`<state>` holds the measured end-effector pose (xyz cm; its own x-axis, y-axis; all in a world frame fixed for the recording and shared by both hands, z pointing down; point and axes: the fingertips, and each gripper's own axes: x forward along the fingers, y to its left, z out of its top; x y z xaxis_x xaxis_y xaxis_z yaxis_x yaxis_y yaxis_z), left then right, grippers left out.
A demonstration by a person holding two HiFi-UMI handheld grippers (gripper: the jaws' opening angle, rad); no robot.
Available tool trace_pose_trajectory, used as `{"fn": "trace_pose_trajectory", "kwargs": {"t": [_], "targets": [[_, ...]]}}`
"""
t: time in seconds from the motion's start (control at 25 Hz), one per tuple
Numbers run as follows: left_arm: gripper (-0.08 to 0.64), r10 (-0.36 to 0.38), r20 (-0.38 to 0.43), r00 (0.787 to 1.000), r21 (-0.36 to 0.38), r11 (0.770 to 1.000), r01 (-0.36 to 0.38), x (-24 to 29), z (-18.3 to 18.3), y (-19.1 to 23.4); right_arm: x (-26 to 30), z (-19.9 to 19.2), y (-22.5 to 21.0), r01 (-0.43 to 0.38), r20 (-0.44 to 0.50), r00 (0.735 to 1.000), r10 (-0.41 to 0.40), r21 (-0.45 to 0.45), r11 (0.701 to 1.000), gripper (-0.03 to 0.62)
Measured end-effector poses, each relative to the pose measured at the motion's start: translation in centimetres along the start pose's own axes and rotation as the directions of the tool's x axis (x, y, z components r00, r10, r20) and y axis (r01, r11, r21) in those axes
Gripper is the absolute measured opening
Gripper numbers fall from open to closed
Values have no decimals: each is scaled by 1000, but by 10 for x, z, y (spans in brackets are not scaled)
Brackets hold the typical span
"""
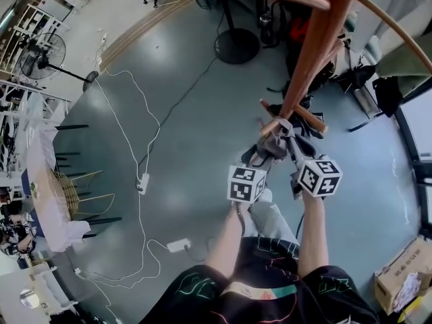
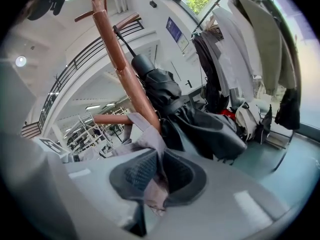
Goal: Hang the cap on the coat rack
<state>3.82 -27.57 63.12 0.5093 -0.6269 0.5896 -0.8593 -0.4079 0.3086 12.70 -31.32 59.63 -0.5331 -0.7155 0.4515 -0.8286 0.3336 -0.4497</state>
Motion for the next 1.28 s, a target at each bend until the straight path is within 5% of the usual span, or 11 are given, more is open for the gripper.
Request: {"fn": "trace_pose_trajectory", "kwargs": {"t": [0.4, 0.6, 0.76, 0.88, 1.28], "targets": [[230, 30, 33, 999, 20, 999, -31, -27, 9, 6, -8, -5, 7, -17, 39, 999, 15, 61, 998, 96], [71, 4, 121, 993, 34, 999, -8, -44, 32, -2, -20, 8, 6, 1, 101, 995, -8, 69, 998, 95], [31, 7, 191, 982, 57, 998, -18, -55, 59, -7, -31, 27, 8, -12, 174, 985, 2, 53, 999, 91], [14, 5, 255, 967, 71, 997, -24, -65, 81, -11, -44, 46, 14, -9, 243, 970, 10, -2, 1000, 3], [9, -25, 435, 900, 126, 991, -34, -95, 155, -32, -83, 111, 28, 40, 373, 928, 12, -131, 991, 5]]}}
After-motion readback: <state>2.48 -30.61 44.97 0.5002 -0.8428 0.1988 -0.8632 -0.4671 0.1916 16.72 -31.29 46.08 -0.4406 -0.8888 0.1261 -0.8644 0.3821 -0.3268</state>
